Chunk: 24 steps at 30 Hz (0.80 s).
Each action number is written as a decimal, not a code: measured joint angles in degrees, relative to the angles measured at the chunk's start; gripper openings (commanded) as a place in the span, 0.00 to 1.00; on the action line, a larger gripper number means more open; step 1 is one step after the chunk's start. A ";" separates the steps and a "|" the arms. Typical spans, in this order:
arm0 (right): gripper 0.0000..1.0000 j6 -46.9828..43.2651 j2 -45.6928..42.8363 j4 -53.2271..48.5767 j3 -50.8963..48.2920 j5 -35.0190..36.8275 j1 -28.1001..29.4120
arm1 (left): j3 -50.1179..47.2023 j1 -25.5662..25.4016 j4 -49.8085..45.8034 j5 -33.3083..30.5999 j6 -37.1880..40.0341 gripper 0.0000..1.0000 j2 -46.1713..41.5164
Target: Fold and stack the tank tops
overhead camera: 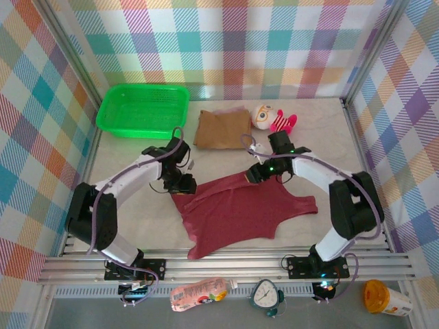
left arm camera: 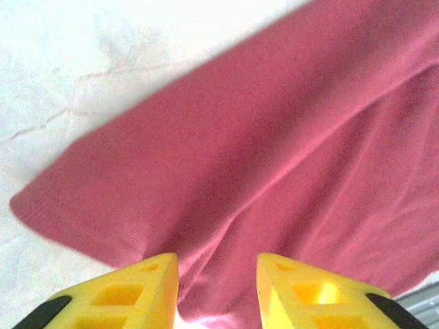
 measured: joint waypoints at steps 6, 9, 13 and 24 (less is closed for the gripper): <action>0.36 1.16 6.23 -4.55 3.08 5.20 1.55 | 0.37 0.72 3.39 -0.57 -0.26 0.22 10.69; 0.30 0.63 7.48 -7.23 4.02 7.85 1.55 | 1.29 0.98 3.06 -1.07 0.02 0.21 12.92; 0.24 -0.35 7.58 -10.34 4.02 11.06 1.55 | 2.05 1.09 2.95 -2.80 0.98 0.21 13.51; 0.36 -0.02 7.87 -12.28 3.87 12.07 -1.36 | 4.72 1.14 0.09 -6.88 7.23 0.28 15.28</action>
